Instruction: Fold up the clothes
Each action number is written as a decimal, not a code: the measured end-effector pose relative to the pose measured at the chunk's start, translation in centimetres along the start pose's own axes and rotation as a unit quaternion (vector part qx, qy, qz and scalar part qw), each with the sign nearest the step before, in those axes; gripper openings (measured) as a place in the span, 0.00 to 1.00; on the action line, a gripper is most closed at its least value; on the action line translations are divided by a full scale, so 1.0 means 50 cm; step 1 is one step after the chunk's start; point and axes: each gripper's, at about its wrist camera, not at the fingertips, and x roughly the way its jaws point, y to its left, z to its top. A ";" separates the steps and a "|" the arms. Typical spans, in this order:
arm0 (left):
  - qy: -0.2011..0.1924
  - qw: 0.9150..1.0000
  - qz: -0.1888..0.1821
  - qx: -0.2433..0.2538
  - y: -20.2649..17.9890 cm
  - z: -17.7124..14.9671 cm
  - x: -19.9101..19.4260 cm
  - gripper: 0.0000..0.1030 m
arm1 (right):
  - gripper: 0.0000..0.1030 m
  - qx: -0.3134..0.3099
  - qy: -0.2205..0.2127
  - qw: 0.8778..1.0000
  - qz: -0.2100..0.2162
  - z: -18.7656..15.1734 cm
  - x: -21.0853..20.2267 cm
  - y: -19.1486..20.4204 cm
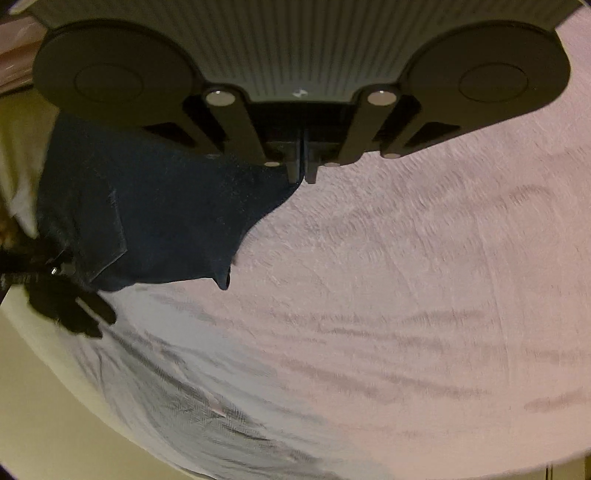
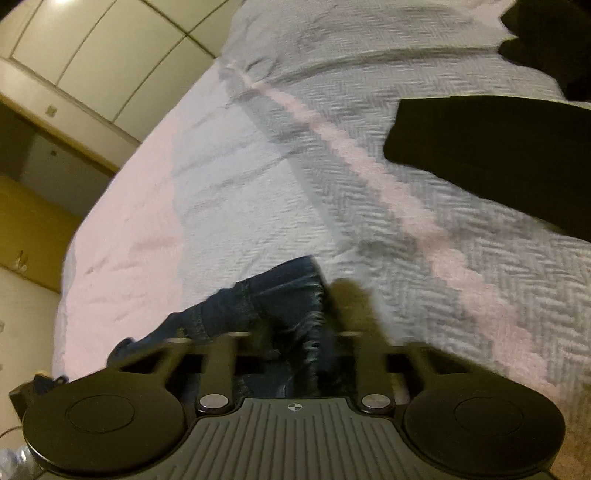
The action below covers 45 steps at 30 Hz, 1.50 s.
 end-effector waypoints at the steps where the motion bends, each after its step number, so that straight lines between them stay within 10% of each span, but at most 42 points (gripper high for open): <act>1: -0.006 1.000 0.010 0.010 -0.007 0.000 -0.004 0.00 | 0.07 -0.012 -0.004 1.000 -0.008 -0.001 0.001 0.006; 10: -0.008 0.995 0.073 -0.073 -0.004 -0.029 0.027 0.09 | 0.18 -0.025 -0.028 0.996 -0.087 -0.028 0.041 0.018; 16: -0.105 0.964 0.132 -0.207 0.014 -0.045 -0.114 0.10 | 0.43 -0.008 -0.103 0.983 -0.153 -0.046 -0.055 0.028; 22: -0.056 0.982 0.088 -0.158 -0.049 -0.107 -0.164 0.10 | 0.43 0.098 -0.094 0.985 -0.105 -0.143 -0.139 0.008; 28: -0.033 0.982 0.035 -0.181 -0.029 -0.167 -0.169 0.10 | 0.43 0.224 -0.124 0.966 -0.028 -0.228 -0.131 -0.016; 30: -0.035 0.983 0.024 -0.181 -0.015 -0.186 -0.179 0.10 | 0.19 0.240 -0.135 0.961 -0.020 -0.246 -0.123 -0.017; 40: -0.031 0.990 0.036 -0.133 0.047 -0.295 -0.266 0.10 | 0.18 0.175 -0.171 0.963 -0.114 -0.305 -0.105 -0.002; 45: -0.047 0.983 0.094 -0.154 0.063 -0.343 -0.315 0.10 | 0.54 0.145 -0.173 0.952 -0.207 -0.288 -0.100 0.048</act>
